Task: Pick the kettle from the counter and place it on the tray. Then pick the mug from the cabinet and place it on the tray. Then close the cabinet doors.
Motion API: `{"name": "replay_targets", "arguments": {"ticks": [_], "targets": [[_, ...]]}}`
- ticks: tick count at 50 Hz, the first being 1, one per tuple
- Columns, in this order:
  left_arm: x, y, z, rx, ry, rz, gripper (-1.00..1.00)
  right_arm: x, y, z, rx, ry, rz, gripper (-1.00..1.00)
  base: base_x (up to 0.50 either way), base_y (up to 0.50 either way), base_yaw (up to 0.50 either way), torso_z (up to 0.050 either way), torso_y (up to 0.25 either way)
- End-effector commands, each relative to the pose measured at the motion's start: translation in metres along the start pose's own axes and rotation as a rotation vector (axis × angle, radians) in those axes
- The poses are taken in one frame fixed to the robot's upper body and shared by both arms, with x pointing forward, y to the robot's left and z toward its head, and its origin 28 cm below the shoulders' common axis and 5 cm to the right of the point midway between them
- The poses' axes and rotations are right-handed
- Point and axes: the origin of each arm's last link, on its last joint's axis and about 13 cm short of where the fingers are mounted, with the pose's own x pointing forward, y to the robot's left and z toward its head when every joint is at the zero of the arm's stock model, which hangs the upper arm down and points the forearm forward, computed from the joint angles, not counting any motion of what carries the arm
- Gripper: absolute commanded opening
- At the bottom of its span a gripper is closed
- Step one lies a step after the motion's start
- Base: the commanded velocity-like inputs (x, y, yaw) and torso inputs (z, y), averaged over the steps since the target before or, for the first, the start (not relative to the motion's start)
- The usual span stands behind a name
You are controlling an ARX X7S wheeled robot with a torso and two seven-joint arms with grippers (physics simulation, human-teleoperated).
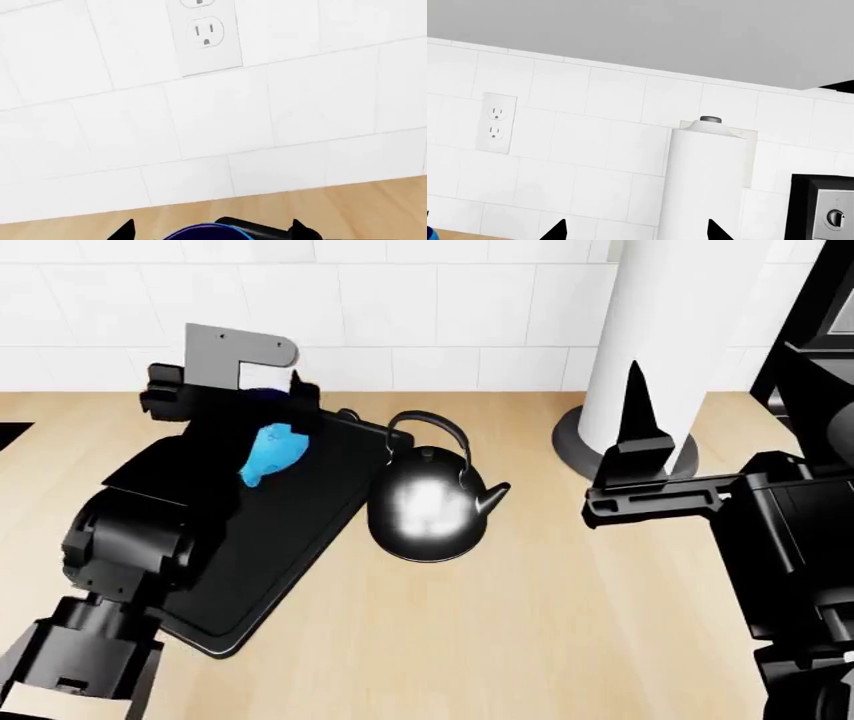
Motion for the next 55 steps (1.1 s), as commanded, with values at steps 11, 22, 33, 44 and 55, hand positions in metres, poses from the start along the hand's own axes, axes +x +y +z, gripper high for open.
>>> {"name": "replay_targets", "arguments": {"ticks": [11, 22, 33, 44, 55], "targets": [[-0.047, 0.019, 0.089, -0.009, -0.220, -0.074, 1.00, -0.001, -0.001, 0.000, 0.008, -0.001, 0.001, 1.00, 0.00, 0.00, 0.00, 0.000, 0.000], [-0.074, 0.027, 0.107, 0.032, -0.239, -0.222, 1.00, -0.003, -0.001, 0.000, 0.007, -0.001, 0.002, 1.00, 0.00, 0.00, 0.00, 0.000, 0.000], [-0.090, 0.044, 0.105, 0.039, -0.218, -0.386, 1.00, -0.003, -0.001, -0.003, 0.007, 0.006, 0.006, 1.00, 0.00, 0.00, 0.00, 0.000, 0.000], [-0.098, 0.048, 0.092, 0.057, -0.188, -0.560, 1.00, -0.001, -0.001, -0.006, 0.012, 0.012, 0.007, 1.00, 0.00, 0.00, 0.00, 0.000, 0.000], [-0.096, 0.037, 0.076, 0.077, -0.140, -0.669, 1.00, -0.001, -0.001, -0.009, 0.015, 0.018, 0.009, 1.00, 0.00, 0.00, 0.00, 0.000, 0.000]]}}
